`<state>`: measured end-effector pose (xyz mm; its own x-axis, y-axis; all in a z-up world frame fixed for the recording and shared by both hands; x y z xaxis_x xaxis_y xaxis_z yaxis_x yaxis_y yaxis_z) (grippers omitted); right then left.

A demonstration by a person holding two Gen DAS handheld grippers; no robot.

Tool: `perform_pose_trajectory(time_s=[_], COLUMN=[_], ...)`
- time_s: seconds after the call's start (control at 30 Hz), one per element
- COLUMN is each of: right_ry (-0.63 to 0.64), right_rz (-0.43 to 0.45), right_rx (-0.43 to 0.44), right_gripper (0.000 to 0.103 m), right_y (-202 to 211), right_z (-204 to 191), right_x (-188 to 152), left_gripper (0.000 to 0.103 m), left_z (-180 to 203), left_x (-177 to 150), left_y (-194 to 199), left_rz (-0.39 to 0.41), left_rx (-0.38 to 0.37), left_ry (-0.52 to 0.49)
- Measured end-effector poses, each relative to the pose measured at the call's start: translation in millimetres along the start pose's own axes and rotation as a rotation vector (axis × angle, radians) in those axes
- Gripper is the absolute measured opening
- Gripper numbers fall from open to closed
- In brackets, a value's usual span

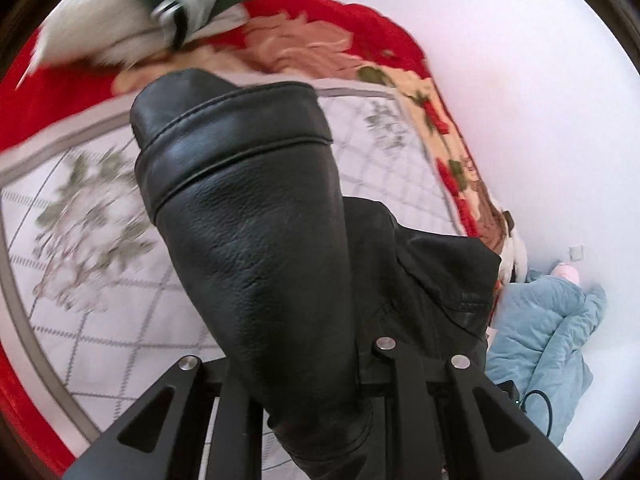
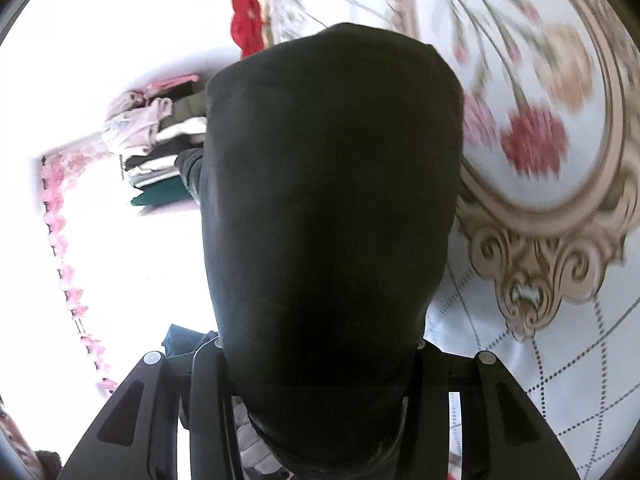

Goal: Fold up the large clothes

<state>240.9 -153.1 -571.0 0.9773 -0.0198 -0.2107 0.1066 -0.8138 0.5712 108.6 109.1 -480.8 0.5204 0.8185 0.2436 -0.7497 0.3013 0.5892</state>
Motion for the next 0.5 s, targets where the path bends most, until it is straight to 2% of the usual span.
perform_pose_trajectory(time_s=[0.17, 0.3, 0.5], right_ry=[0.01, 0.025, 0.046], right_rz=[0.058, 0.099, 0.12], right_rx=[0.006, -0.001, -0.03], right_gripper=[0.045, 0.045, 0.045], right_y=[45, 76, 107], right_z=[-27, -40, -35], right_x=[53, 101, 198], left_gripper=[0.014, 0.014, 0.014], left_z=[56, 107, 143], left_x=[21, 41, 57], left_y=[-37, -86, -172], left_rz=[-0.026, -0.037, -0.052], left_rx=[-0.041, -0.078, -0.108], left_ry=[-0.023, -0.039, -0.029])
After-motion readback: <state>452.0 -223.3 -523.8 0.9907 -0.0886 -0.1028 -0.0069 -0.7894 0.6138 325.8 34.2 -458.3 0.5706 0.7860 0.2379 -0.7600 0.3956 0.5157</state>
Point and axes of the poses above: each gripper's, at about its wrist camera, not at the fingertips, and y roughly against the way its jaws point, z to its right, x to its top, the point moved 6 cm from there along -y, roughly the way its jaws point, and after that the axes turned 15 degrees about -x, right-handed, at the moved point
